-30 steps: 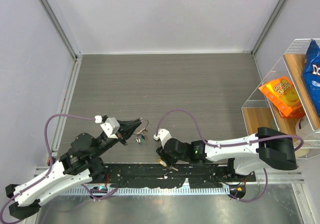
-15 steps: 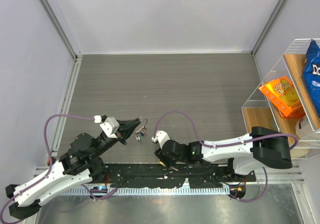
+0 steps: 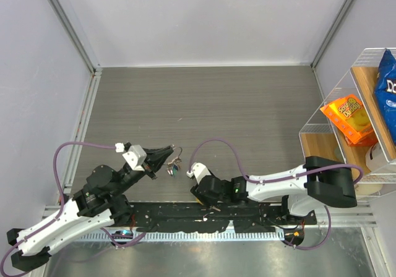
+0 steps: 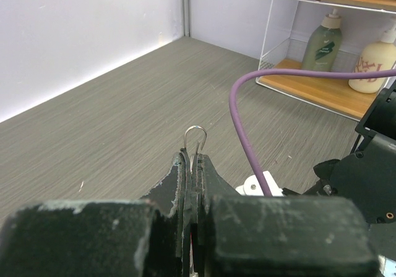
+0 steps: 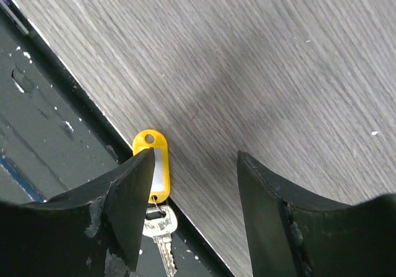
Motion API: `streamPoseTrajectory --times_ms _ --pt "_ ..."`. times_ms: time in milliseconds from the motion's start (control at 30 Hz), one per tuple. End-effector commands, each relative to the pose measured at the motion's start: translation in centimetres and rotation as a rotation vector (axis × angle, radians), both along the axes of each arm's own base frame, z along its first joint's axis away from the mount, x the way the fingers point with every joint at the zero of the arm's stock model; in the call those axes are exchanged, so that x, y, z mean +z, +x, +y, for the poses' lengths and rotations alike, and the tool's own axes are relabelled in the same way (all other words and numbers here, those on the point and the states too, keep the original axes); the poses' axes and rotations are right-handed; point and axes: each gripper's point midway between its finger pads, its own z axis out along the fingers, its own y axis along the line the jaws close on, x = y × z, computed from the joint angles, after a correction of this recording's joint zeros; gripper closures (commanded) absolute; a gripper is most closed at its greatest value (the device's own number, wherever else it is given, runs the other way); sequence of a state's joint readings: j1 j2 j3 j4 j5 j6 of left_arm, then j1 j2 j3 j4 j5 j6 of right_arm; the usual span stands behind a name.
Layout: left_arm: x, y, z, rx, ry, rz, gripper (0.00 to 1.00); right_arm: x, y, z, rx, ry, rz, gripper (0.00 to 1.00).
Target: Put the keys on the keyring
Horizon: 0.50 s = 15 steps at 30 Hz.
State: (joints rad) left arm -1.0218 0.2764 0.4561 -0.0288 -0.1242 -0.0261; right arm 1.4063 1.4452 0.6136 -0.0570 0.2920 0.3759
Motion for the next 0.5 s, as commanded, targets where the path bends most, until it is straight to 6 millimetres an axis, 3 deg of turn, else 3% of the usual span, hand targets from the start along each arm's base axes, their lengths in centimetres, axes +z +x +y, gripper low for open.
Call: streamPoseTrajectory --times_ms 0,233,467 --pt "2.2 0.1 0.4 0.019 -0.058 -0.036 1.00 0.2 1.6 0.2 -0.060 -0.035 -0.075 0.38" --pt "1.9 0.4 0.5 0.035 -0.039 -0.039 1.00 -1.5 3.8 -0.9 -0.177 -0.148 -0.131 0.37" --pt "1.7 0.6 0.9 0.056 -0.040 -0.039 1.00 -2.3 8.6 -2.2 -0.343 -0.130 -0.066 0.37"
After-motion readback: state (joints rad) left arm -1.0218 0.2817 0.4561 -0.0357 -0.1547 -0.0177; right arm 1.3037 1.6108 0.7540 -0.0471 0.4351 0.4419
